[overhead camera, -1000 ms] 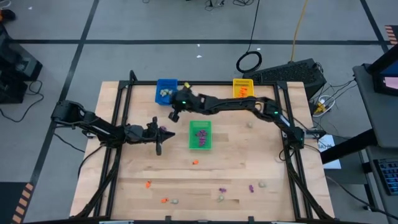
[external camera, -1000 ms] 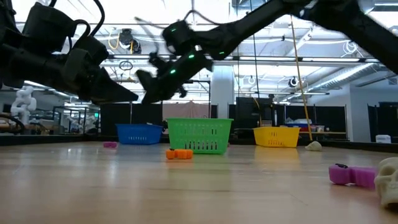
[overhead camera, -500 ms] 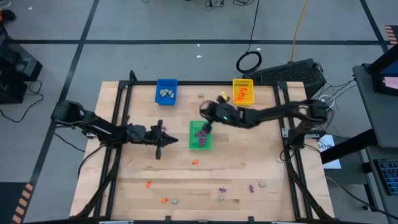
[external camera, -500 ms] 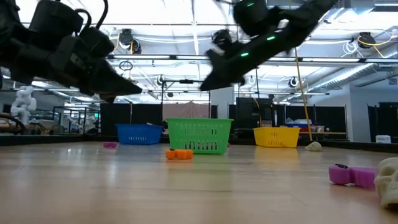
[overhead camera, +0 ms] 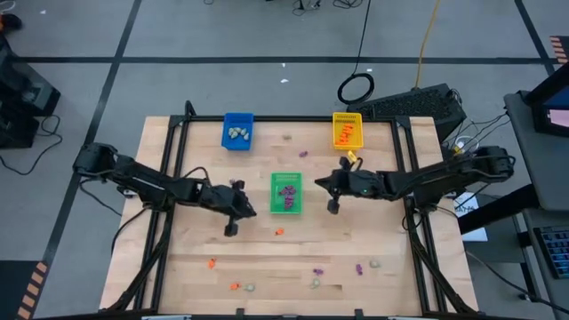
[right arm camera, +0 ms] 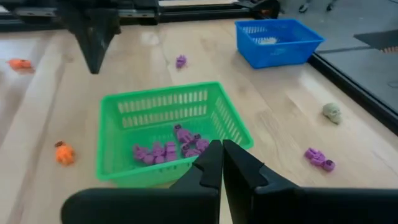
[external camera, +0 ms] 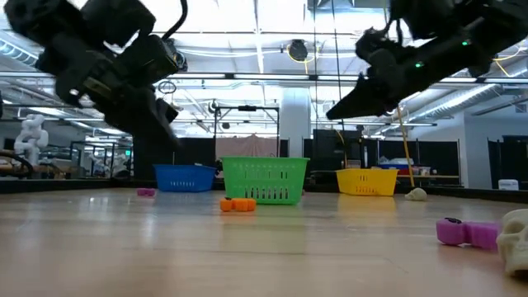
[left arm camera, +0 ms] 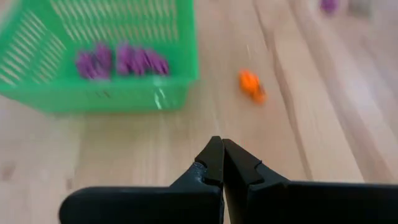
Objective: Sort Halloween decoration
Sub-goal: Put the purple skeleton toy into the green bin
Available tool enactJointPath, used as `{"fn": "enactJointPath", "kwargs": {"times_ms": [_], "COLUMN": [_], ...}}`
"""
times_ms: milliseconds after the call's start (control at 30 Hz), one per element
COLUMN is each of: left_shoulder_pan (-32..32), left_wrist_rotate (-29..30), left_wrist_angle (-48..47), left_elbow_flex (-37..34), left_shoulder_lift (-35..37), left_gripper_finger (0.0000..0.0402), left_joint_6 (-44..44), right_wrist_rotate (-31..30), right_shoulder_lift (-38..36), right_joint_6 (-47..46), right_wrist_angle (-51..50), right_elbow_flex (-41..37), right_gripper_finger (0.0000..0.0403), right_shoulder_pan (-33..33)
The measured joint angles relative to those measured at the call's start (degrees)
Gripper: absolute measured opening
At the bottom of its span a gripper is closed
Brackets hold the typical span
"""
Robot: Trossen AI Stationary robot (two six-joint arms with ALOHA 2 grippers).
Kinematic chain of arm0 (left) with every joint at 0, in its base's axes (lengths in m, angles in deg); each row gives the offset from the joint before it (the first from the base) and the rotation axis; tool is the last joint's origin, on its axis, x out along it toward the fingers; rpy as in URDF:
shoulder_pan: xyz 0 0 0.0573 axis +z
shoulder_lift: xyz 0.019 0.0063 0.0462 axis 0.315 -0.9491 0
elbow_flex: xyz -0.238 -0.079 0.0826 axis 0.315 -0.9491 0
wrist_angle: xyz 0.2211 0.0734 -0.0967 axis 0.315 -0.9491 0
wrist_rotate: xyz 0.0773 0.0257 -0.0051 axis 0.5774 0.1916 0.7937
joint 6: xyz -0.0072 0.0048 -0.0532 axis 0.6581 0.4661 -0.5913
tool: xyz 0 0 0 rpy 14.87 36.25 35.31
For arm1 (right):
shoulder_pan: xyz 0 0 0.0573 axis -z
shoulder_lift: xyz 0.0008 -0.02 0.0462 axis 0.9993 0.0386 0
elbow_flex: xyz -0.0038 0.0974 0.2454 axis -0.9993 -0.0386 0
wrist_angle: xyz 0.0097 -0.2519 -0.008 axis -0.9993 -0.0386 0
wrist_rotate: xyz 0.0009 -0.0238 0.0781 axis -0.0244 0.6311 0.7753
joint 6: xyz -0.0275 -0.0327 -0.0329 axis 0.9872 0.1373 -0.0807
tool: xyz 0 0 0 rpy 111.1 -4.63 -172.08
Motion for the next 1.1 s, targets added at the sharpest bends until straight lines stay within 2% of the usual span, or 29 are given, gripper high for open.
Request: {"fn": "enactJointPath", "kwargs": {"times_ms": [133, 233, 400, 600, 767, 933, 1100], "left_shoulder_pan": [0.10, 2.89, 11.47, 20.25, 24.42, 28.01, 30.55], "left_wrist_rotate": [1.12, 2.21, 1.27, 1.14, -0.15, -0.15, 1.35], "left_wrist_angle": [-19.44, -32.63, -43.35, -46.15, -46.56, -46.07, -42.02], "left_elbow_flex": [7.11, 11.04, 13.61, 13.66, 13.68, 13.68, 13.68], "left_shoulder_lift": [0.02, 0.02, 0.00, 0.00, -1.15, -5.18, -9.45], "left_gripper_finger": [0.0000, 0.0000, 0.0000, 0.0010, 0.0059, 0.0110, 0.0131], "left_joint_6": [-1.43, 0.17, 6.21, 12.54, 17.61, 20.71, 21.57], "right_wrist_rotate": [0.04, 0.02, 0.04, 0.04, 0.04, 0.04, 0.05], "right_shoulder_lift": [-1.47, -1.81, -2.06, -2.04, -2.04, -2.04, -2.02], "right_joint_6": [1.17, 2.85, 5.58, 8.54, 9.96, 10.44, 10.66], "right_wrist_angle": [-0.91, -0.59, -0.69, -0.68, -0.65, -0.65, -0.67], "right_elbow_flex": [-0.44, -0.42, -0.44, -0.44, -0.44, -0.44, -0.44], "right_gripper_finger": [0.0000, 0.0000, 0.0000, 0.0000, 0.0000, 0.0000, 0.0000], "right_shoulder_pan": [-1.07, -1.27, -1.07, -0.08, 1.29, 2.52, 2.94]}}
